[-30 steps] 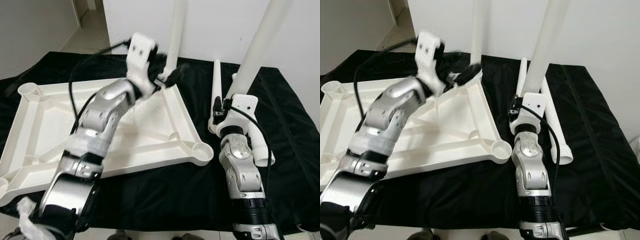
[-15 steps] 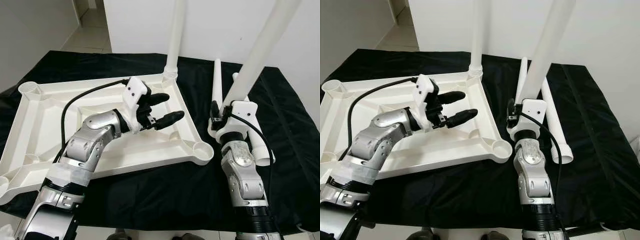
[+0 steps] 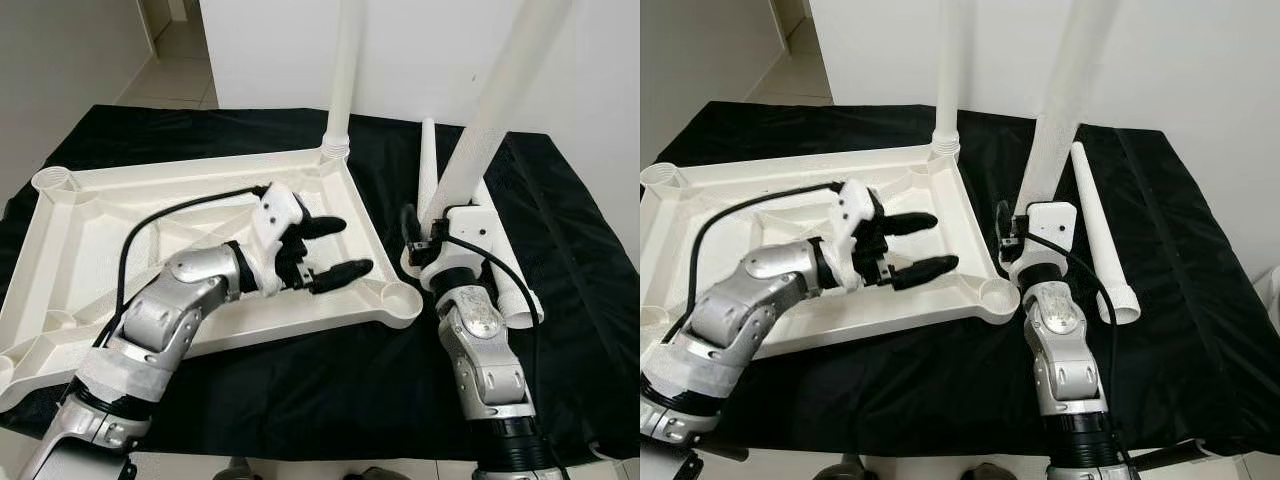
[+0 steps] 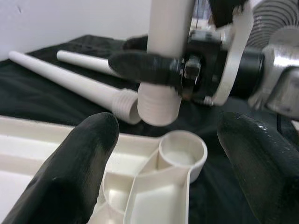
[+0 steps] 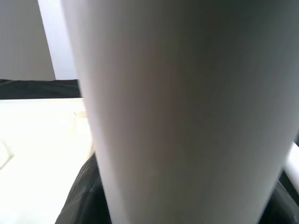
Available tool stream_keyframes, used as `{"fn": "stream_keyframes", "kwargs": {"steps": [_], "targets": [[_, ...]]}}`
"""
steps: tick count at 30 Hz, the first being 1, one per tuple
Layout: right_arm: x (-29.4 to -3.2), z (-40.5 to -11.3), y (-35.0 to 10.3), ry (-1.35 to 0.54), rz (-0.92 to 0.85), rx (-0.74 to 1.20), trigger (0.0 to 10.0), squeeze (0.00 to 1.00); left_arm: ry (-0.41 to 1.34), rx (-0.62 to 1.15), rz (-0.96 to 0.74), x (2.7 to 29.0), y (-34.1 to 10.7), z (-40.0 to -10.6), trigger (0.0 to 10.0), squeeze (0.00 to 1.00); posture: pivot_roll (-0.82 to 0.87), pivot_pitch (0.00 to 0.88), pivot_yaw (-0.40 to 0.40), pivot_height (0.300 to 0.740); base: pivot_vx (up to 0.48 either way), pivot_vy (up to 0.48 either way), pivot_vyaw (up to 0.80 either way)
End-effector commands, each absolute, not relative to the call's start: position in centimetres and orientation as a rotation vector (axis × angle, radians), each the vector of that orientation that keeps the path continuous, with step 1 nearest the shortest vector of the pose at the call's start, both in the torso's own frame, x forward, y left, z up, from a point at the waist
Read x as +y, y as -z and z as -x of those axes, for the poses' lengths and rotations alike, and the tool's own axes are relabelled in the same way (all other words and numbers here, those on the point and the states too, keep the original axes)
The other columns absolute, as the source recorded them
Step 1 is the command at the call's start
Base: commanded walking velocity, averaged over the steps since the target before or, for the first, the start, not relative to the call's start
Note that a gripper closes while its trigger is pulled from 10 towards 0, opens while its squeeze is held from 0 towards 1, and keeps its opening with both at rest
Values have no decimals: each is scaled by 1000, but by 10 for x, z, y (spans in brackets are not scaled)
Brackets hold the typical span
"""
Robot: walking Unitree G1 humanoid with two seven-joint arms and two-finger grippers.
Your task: Building children table
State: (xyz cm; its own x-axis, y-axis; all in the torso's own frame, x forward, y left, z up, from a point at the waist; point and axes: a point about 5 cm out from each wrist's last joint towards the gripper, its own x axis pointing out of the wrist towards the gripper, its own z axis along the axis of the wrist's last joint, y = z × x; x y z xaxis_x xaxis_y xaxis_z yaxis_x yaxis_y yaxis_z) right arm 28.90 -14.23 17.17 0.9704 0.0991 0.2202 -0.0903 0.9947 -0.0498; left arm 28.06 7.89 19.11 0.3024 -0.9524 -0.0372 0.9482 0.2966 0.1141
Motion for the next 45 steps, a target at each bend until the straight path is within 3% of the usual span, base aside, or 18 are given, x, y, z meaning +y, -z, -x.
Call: {"fn": "stream_keyframes", "kwargs": {"steps": [1, 20, 37, 45], "targets": [[-141, -287, -174, -107, 37, -244, 10000, 0, 1423, -29, -157, 77, -189, -272, 10000, 0, 24, 13, -18, 740, 0, 0, 0], [-131, -259, -131, -361, 106, -108, 10000, 0, 1450, 28, -187, 75, -180, -257, 10000, 0, 28, 25, -22, 740, 0, 0, 0], [-139, -259, -112, -450, 127, -55, 10000, 0, 1443, 12, -193, 73, -183, -258, 10000, 0, 23, 29, -12, 740, 0, 0, 0], [-141, -262, -106, -473, 45, -36, 10000, 0, 1439, 4, -195, 73, -185, -257, 10000, 0, 29, 33, -15, 740, 0, 0, 0]]}}
